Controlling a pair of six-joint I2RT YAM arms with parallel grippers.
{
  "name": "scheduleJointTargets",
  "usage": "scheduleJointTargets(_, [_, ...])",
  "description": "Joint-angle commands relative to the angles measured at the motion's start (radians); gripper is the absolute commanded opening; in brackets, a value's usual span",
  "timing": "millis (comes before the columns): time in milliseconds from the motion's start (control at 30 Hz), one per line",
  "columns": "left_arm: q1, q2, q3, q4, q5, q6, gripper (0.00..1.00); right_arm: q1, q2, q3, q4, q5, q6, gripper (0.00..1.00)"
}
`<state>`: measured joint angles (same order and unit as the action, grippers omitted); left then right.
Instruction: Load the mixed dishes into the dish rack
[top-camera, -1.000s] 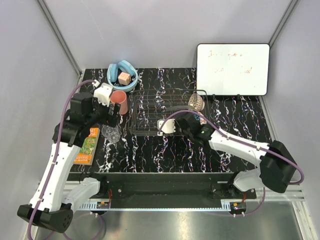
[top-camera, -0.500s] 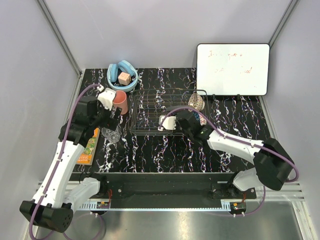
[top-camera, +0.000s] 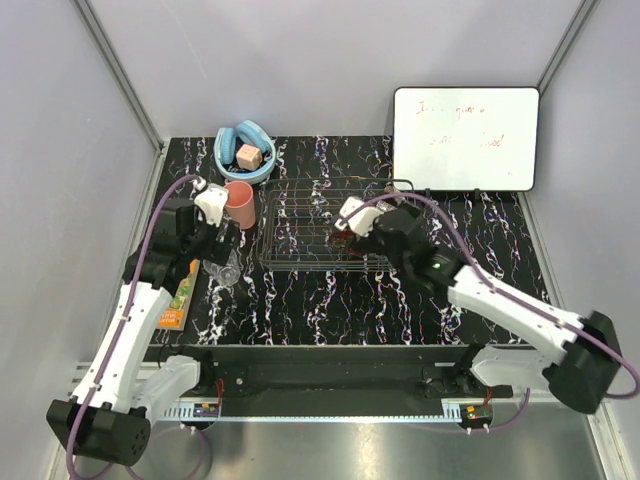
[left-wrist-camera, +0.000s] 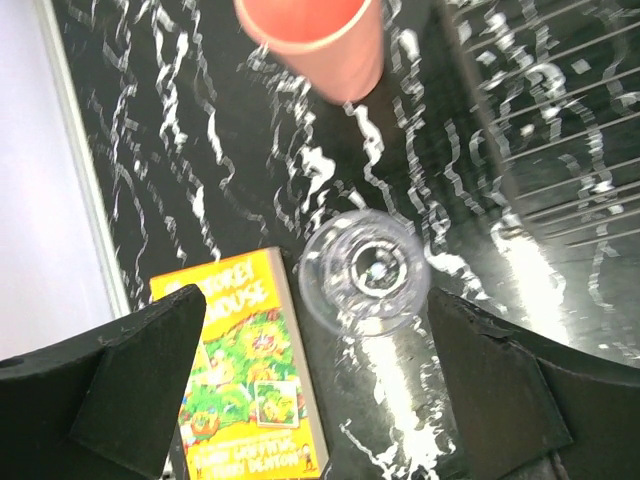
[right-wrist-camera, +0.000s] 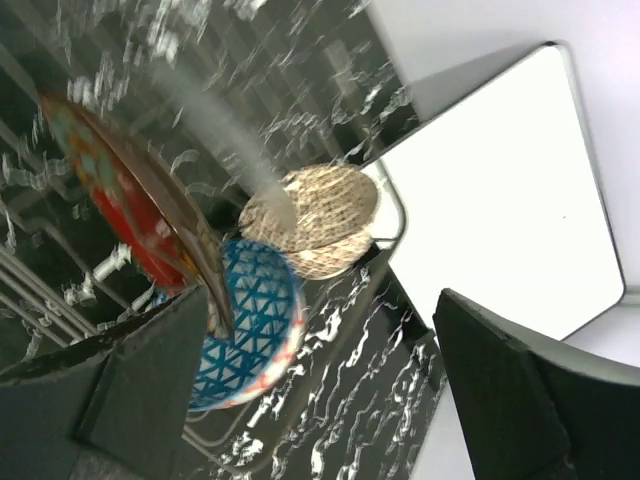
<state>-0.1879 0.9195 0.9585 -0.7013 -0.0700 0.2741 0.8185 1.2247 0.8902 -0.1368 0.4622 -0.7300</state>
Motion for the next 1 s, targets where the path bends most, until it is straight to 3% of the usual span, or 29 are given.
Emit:
scheduleJointTargets(0, [0.056,-0.007,-0.041,0.065,-0.022,0.028,0.99,-0.002,-0.169,0.140,-0.099,0.015,0.254,1.00])
scheduleJointTargets(100, [0.111,0.030,-0.060,0.089,-0.014,0.030,0.93,-0.004,-0.174,0.282,-0.255,0.052,0.541,1.00])
scheduleJointTargets(167, [0.160,0.068,-0.060,0.097,0.018,0.031,0.89,-0.005,-0.156,0.338,-0.393,-0.064,0.681,1.00])
scheduleJointTargets(267, [0.186,0.113,-0.060,0.105,0.055,0.034,0.83,-0.007,-0.160,0.323,-0.373,-0.224,0.779,1.00])
scheduleJointTargets(333, [0.186,0.136,-0.069,0.117,0.064,0.048,0.79,-0.007,-0.172,0.282,-0.324,-0.247,0.834,1.00])
scheduleJointTargets(500, [0.188,0.194,-0.110,0.169,0.093,0.066,0.74,-0.005,-0.238,0.173,-0.227,-0.238,0.876,1.00])
scheduleJointTargets(567, [0.186,0.232,-0.125,0.181,0.117,0.071,0.65,-0.007,-0.261,0.150,-0.198,-0.212,0.891,0.98])
scheduleJointTargets(733, [0.186,0.312,-0.139,0.207,0.124,0.071,0.57,-0.007,-0.318,0.096,-0.175,-0.180,0.923,0.94])
scheduleJointTargets(967, [0.186,0.366,-0.153,0.223,0.151,0.073,0.23,-0.005,-0.376,0.032,-0.135,-0.152,0.969,0.89])
